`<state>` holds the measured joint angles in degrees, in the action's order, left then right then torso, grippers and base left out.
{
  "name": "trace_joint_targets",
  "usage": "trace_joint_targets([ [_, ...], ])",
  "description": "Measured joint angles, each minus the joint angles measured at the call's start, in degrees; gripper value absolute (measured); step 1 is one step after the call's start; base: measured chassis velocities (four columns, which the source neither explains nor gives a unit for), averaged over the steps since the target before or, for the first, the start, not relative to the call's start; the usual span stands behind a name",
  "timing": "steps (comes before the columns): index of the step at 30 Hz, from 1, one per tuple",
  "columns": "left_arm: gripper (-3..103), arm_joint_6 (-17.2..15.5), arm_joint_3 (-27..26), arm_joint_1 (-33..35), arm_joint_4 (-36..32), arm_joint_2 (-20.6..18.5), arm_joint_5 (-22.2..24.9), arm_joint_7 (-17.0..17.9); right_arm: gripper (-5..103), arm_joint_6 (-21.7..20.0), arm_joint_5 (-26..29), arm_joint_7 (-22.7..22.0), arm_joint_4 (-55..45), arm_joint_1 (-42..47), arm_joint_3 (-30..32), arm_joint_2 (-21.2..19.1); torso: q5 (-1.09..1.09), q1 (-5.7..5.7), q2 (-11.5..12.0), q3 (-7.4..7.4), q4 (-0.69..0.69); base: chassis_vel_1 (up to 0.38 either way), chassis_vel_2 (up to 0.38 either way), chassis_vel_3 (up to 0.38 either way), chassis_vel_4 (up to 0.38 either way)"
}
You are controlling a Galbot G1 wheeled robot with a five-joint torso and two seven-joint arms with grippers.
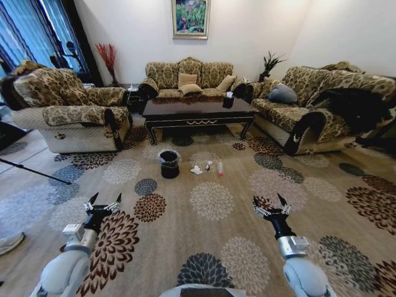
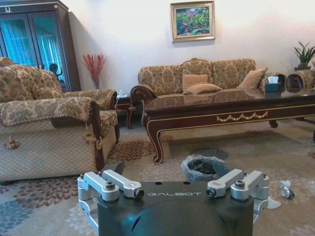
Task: Move to the front of the table and pick up the trash from the floor, then place it into the trash bin.
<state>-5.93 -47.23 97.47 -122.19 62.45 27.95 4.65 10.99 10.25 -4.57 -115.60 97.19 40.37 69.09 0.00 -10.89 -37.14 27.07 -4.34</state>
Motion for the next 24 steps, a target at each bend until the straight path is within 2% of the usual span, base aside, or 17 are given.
trace_joint_targets([
  [11, 100, 1.7, 0.6, 0.0, 2.6, 0.8, 0.4, -0.7, 100, 1.6, -4.2, -0.5, 2.1, 1.6, -0.5, 2.3, 0.00, 1.07, 2.7, -1.65, -0.02, 0.000, 0.000, 0.000, 0.000],
  [24, 100, 1.9, 1.4, 1.4, 2.7, 0.8, -0.1, -0.9, 100, 2.2, -4.8, -0.4, 3.9, 0.6, -1.6, 2.1, 0.00, 2.27, 5.7, -3.36, 0.00, 0.000, 0.000, 0.000, 0.000],
])
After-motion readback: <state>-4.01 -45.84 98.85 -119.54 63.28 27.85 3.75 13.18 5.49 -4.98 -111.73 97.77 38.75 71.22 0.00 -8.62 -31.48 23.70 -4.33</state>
